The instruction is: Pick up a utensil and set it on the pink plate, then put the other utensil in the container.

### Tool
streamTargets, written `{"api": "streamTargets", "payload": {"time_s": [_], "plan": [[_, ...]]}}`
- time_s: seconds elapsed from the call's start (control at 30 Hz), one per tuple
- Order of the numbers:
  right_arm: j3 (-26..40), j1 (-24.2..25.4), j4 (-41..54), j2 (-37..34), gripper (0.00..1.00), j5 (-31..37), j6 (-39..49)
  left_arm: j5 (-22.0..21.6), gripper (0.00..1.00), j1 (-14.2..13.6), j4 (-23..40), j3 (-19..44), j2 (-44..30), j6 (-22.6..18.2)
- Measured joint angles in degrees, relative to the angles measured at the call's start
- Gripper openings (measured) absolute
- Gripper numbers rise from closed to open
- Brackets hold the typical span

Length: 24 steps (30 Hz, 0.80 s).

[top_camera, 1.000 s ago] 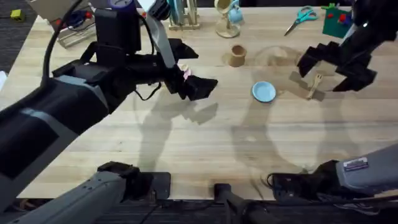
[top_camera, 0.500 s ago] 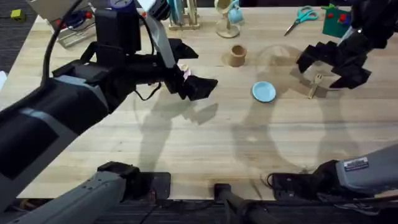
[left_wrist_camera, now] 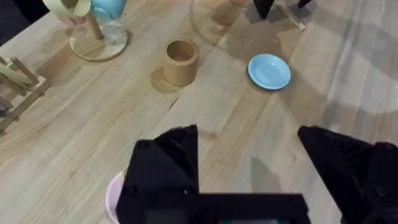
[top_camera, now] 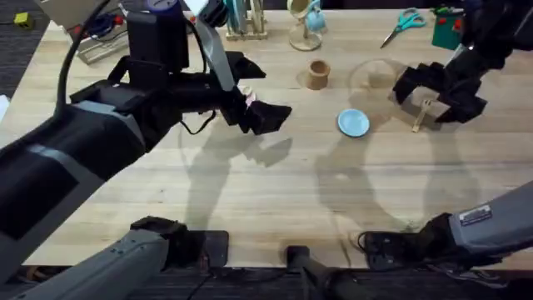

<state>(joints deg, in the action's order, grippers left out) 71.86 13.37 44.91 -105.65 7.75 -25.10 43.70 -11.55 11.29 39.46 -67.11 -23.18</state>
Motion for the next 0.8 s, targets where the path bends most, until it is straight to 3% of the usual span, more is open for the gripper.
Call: {"api": "streamTargets", "payload": {"time_s": [0.13, 0.33, 0.63, 0.73, 0.8], "plan": [[0.2, 0.0, 0.1, -0.2, 0.953, -0.3, 0.0, 0.0, 0.975, 0.0, 0.0, 0.0, 0.0, 0.0], [0.5, -0.4, -0.2, -0.5, 0.622, -1.5, -0.2, 0.0, 0.975, 0.0, 0.0, 0.0, 0.0, 0.0], [0.5, -0.4, -0.1, -0.5, 0.389, -1.3, -0.2, 0.0, 0.975, 0.0, 0.0, 0.0, 0.0, 0.0], [0.5, -0.4, 0.1, -0.5, 0.258, -1.1, -0.2, 0.0, 0.975, 0.0, 0.0, 0.0, 0.0, 0.0], [0.5, -0.4, 0.3, -0.5, 0.081, -0.5, -0.2, 0.0, 0.975, 0.0, 0.0, 0.0, 0.0, 0.0]]}}
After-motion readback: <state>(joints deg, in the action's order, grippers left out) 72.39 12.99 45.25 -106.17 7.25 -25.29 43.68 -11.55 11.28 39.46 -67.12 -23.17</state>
